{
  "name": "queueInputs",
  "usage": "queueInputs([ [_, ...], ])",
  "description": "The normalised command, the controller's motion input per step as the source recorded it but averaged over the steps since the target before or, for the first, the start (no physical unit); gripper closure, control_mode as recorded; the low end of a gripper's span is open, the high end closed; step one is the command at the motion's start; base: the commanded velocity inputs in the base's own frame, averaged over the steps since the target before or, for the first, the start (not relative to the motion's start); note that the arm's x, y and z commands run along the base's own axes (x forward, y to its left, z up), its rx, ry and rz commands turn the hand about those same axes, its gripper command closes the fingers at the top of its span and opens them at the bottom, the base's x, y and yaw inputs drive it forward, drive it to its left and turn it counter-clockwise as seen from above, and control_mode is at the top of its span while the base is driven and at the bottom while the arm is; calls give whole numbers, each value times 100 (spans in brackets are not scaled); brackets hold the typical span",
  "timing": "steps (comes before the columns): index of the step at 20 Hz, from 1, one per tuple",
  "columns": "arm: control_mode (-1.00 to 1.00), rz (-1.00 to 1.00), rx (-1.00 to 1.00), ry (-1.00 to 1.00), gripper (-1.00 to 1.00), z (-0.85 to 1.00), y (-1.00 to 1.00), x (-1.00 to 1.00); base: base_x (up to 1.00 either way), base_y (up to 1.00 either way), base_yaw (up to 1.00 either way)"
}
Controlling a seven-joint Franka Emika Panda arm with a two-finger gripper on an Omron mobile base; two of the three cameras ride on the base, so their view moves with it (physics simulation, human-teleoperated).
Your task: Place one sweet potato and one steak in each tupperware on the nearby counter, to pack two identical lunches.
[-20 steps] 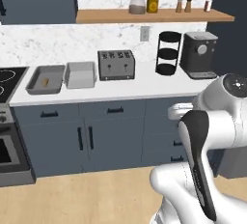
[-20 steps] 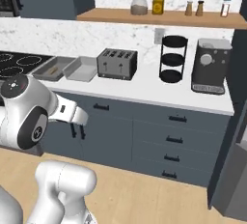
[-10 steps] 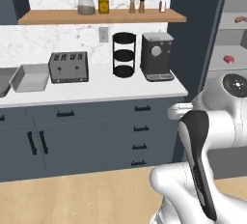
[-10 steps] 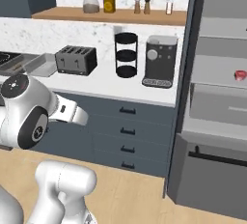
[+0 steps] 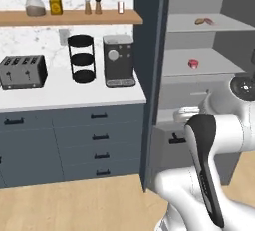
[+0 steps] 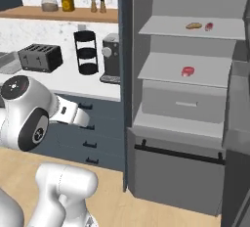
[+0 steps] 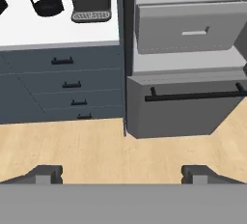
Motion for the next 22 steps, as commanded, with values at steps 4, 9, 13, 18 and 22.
queueInputs([
  [4,100,0,0,0,-100,0,0,0,47,-91,0],
  [9,100,0,0,0,-100,0,0,0,74,-53,-1],
  [13,100,0,0,0,-100,0,0,0,92,-21,-5],
  [18,100,0,0,0,-100,0,0,0,86,-67,-5],
  [22,100,0,0,0,-100,0,0,0,78,-47,-7],
])
